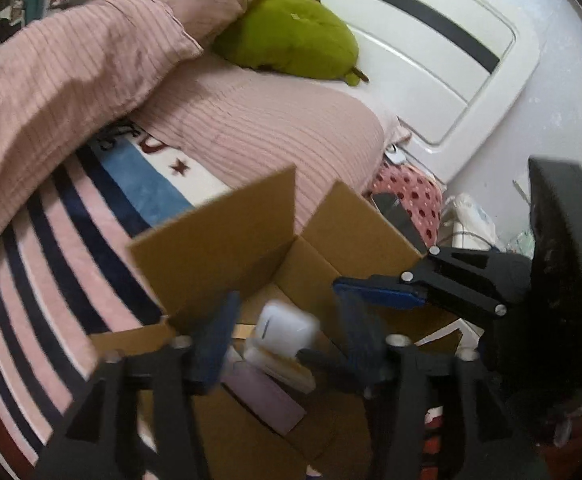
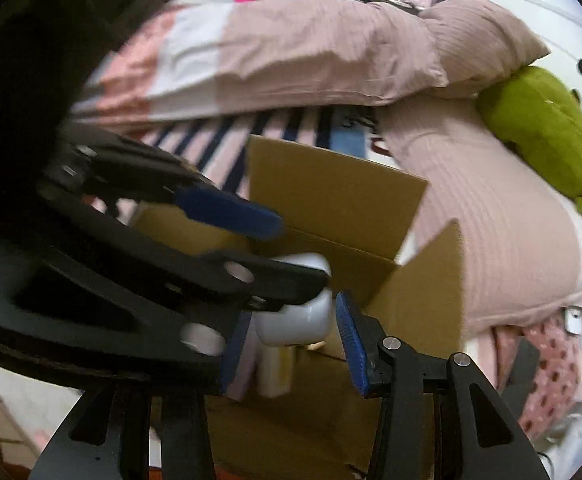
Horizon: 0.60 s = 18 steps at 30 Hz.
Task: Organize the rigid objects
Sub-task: 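Lower the white earbud case into the cardboard box and release, then grasp the white charger block with the right gripper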
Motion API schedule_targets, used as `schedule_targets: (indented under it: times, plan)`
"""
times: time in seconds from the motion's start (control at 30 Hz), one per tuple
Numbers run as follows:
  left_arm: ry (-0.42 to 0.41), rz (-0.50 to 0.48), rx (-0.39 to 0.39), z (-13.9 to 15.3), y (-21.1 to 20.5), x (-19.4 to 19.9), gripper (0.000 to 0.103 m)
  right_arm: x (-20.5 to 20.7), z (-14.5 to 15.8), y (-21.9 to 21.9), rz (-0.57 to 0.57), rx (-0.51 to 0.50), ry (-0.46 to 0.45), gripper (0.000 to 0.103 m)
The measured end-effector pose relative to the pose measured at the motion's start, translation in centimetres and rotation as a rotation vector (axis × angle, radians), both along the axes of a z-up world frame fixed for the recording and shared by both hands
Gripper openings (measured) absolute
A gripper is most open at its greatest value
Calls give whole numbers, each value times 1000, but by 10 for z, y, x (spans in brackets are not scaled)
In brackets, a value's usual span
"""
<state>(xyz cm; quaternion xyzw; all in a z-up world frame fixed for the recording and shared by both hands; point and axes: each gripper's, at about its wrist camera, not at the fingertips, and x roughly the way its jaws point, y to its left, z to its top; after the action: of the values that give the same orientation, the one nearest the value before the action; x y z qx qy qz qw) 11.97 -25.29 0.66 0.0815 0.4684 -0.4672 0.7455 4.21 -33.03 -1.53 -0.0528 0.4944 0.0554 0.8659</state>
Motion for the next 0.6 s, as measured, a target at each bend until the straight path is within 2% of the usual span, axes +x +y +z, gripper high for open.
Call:
schedule_targets:
  times: [0.13, 0.23, 0.33, 0.47, 0.6]
  plan:
    - [-115, 100, -5, 23, 47, 0, 65, -5, 6, 4, 27, 40, -26, 43]
    - [-195, 212, -14, 38, 96, -8, 71, -12, 20, 26, 108, 97, -102, 43]
    - [-252, 330, -24, 42, 149, -18, 71, -18, 33, 57, 210, 177, -159, 43]
    - [-294, 461, -23, 29, 212, -30, 72, -24, 33, 117, 387, 246, -162, 44]
    - [-295, 544, -8, -2, 259, -42, 72, -21, 8, 167, 468, 245, -102, 44]
